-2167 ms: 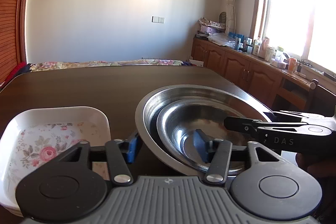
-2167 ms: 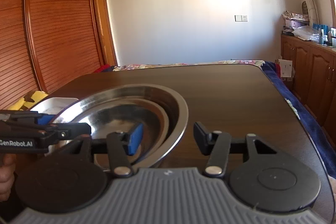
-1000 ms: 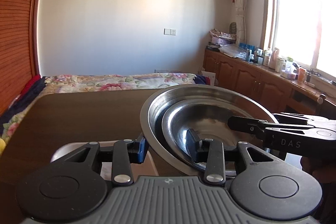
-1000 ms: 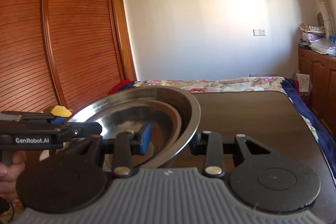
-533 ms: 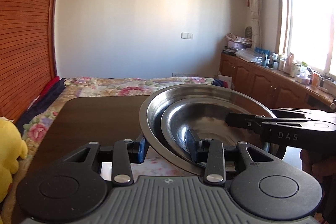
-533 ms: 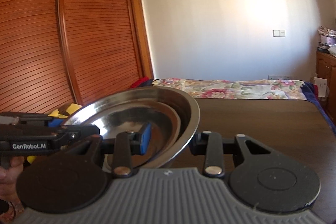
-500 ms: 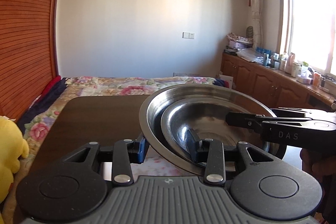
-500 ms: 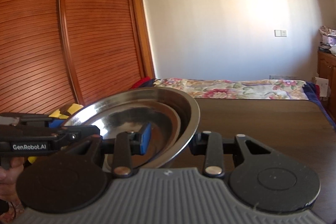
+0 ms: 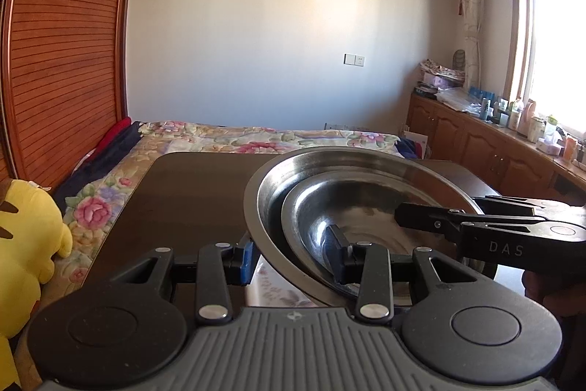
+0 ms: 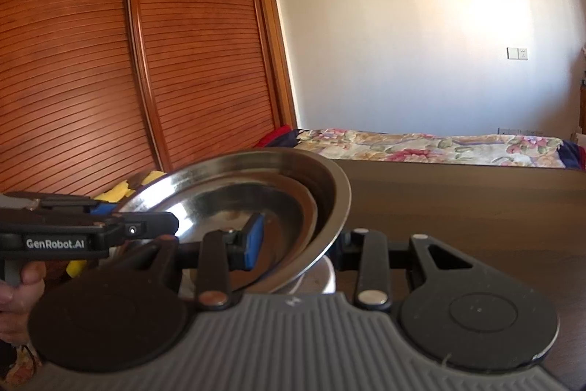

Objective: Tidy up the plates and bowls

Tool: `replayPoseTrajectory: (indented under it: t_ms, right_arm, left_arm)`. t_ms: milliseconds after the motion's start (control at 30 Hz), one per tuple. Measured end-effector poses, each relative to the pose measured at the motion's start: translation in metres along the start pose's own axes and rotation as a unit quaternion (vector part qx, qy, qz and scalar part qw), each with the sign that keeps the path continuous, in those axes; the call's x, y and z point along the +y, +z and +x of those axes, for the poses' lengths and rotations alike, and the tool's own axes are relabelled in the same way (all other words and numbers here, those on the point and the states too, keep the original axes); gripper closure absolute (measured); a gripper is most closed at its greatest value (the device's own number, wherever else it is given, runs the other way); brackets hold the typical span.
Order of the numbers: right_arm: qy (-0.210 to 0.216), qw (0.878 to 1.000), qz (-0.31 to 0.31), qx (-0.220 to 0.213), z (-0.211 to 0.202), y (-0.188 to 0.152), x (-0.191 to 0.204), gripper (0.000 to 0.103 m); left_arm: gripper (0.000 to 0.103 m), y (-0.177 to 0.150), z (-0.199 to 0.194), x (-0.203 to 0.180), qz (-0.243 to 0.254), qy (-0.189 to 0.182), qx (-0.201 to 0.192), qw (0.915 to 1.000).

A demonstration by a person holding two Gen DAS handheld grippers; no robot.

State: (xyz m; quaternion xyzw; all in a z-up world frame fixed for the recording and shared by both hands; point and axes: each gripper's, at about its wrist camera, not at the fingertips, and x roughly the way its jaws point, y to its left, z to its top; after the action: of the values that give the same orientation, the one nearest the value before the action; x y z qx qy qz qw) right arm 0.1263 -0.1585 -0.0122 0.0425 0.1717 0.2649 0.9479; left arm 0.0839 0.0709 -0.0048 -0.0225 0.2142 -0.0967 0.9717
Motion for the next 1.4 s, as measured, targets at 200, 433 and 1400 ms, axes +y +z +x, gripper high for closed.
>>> replayPoseTrajectory:
  t_ms: [200,433,1400]
  right_arm:
    - [0.007,1.0,0.011,0.008,0.007,-0.007,0.005,0.065]
    - [-0.007,1.0,0.011,0.023,0.012,-0.015,0.008,0.065]
    - [-0.026,0.999,-0.009,0.025,0.014,-0.024,0.012,0.04]
  left_arm:
    - [0.062,-0.008,-0.002,0.008,-0.001,0.001,0.005,1.0]
    - [0.062,-0.024,0.007,0.012,-0.003,-0.004,0.022,0.9998]
    - [0.053,-0.032,0.008,0.007,0.016,0.01,0.022,0.9996]
